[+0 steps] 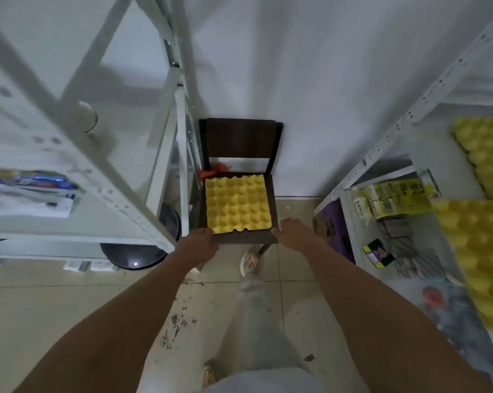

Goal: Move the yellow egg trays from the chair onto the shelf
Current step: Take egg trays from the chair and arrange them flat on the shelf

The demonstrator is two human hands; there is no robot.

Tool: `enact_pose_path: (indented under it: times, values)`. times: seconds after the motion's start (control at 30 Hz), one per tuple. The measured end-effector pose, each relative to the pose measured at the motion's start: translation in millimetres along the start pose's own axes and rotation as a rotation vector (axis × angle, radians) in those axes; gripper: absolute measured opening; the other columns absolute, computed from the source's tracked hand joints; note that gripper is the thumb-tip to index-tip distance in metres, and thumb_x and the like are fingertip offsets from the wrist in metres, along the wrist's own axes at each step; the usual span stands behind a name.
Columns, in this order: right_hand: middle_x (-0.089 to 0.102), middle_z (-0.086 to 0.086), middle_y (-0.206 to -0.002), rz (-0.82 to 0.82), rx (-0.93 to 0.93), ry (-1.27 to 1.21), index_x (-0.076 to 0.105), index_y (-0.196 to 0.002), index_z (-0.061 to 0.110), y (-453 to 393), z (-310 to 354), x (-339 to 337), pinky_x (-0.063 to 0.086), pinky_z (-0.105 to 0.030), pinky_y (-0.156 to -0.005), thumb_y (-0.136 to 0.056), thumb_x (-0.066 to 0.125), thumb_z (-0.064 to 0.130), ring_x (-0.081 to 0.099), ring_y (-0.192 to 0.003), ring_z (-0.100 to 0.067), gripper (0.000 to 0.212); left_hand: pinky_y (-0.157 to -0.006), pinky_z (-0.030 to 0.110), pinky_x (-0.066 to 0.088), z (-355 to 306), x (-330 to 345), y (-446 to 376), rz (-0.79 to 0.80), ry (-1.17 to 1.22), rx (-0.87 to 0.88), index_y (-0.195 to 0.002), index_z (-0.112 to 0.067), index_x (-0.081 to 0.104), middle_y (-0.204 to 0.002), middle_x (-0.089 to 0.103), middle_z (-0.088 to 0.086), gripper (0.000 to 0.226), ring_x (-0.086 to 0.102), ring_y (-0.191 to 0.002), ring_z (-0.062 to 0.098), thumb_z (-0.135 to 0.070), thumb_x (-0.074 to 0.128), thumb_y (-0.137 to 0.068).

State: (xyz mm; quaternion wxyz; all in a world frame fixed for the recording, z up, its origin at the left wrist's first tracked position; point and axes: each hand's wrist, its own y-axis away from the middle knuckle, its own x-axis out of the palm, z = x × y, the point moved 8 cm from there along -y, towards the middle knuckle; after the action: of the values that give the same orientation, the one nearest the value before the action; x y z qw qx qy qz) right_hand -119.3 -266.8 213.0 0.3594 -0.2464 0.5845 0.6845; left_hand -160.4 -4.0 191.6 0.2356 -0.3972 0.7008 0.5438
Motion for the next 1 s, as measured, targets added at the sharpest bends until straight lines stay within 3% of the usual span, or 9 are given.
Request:
enact_pose_path:
  times: [0.1, 0.23, 0.37, 0.5, 0.57, 0.67, 0.73, 0.87, 1.0]
  values:
    - [0.053, -0.02, -0.137, 0.042, 0.026, -0.04, 0.055, -0.136, 0.002, -66, -10, -23, 0.042, -0.044, -0.108, -0.107, 0.037, 0.039, 0.049, -0.13, -0.036, 0.05, -0.103, 0.045, 0.051, 4, -10, -55, 0.048, -0.009, -0.027, -0.136, -0.014, 0.058, -0.138, 0.061, 0.011, 0.041, 0.06, -0.127, 0.033, -0.033, 0.049, -0.101]
    - [0.06, -0.018, -0.128, 0.125, 0.062, -0.12, 0.059, -0.13, 0.002, -151, -21, -37, 0.048, -0.041, -0.101, -0.104, 0.043, 0.035, 0.058, -0.121, -0.036, 0.045, -0.103, 0.048, 0.051, 4, -19, -127, 0.143, -0.014, -0.087, -0.132, -0.013, 0.062, -0.136, 0.062, 0.013, 0.04, 0.06, -0.126, 0.034, -0.034, 0.051, -0.1]
    - [0.059, -0.018, -0.133, 0.208, 0.07, -0.186, 0.058, -0.132, 0.003, -236, -25, -23, 0.047, -0.039, -0.101, -0.104, 0.042, 0.028, 0.057, -0.123, -0.034, 0.041, -0.097, 0.043, 0.053, 13, -15, -200, 0.122, 0.157, -0.22, -0.121, -0.004, 0.065, -0.127, 0.066, 0.018, 0.034, 0.063, -0.115, 0.035, -0.028, 0.051, -0.101]
    - [0.063, -0.019, -0.127, 0.251, 0.09, -0.232, 0.06, -0.13, 0.005, -289, -30, 10, 0.048, -0.037, -0.089, -0.104, 0.041, 0.026, 0.061, -0.115, -0.036, 0.039, -0.092, 0.037, 0.043, 29, 8, -255, 0.153, 0.239, -0.291, -0.136, -0.006, 0.059, -0.137, 0.061, 0.021, 0.039, 0.058, -0.125, 0.039, -0.026, 0.051, -0.104]
    - [0.065, -0.019, -0.123, 0.282, 0.102, -0.262, 0.06, -0.13, 0.006, -299, -37, 35, 0.048, -0.035, -0.085, -0.102, 0.043, 0.024, 0.063, -0.112, -0.036, 0.038, -0.093, 0.038, 0.045, 42, 23, -277, 0.169, 0.3, -0.367, -0.132, -0.003, 0.058, -0.134, 0.062, 0.023, 0.038, 0.059, -0.123, 0.04, -0.026, 0.053, -0.102]
    - [0.068, -0.015, -0.118, 0.252, 0.156, -0.285, 0.063, -0.127, 0.009, -322, -59, 64, 0.048, -0.034, -0.08, -0.098, 0.047, 0.021, 0.065, -0.11, -0.034, 0.035, -0.104, 0.046, 0.048, 61, 45, -309, 0.157, 0.335, -0.442, -0.129, -0.001, 0.058, -0.134, 0.061, 0.022, 0.039, 0.06, -0.123, 0.041, -0.024, 0.055, -0.098]
    - [0.068, -0.012, -0.122, 0.204, 0.224, -0.337, 0.062, -0.131, 0.014, -340, -76, 77, 0.052, -0.038, -0.088, -0.099, 0.046, 0.019, 0.065, -0.113, -0.033, 0.036, -0.106, 0.047, 0.048, 74, 60, -328, 0.149, 0.301, -0.434, -0.131, -0.002, 0.058, -0.142, 0.057, 0.02, 0.04, 0.059, -0.125, 0.04, -0.022, 0.056, -0.096]
    - [0.06, -0.016, -0.133, 0.128, 0.292, -0.355, 0.052, -0.14, 0.013, -383, -96, 99, 0.05, -0.044, -0.098, -0.099, 0.047, 0.019, 0.06, -0.122, -0.036, 0.041, -0.099, 0.053, 0.052, 106, 88, -352, 0.123, 0.277, -0.483, -0.133, -0.007, 0.059, -0.145, 0.056, 0.017, 0.042, 0.062, -0.119, 0.04, -0.026, 0.059, -0.095]
    - [0.064, -0.017, -0.126, 0.095, 0.31, -0.376, 0.055, -0.129, 0.014, -428, -105, 123, 0.047, -0.039, -0.086, -0.098, 0.048, 0.024, 0.062, -0.116, -0.038, 0.034, -0.091, 0.05, 0.052, 127, 113, -371, 0.053, 0.252, -0.54, -0.138, -0.007, 0.05, -0.14, 0.059, 0.016, 0.057, 0.064, -0.114, 0.041, -0.039, 0.066, -0.094]
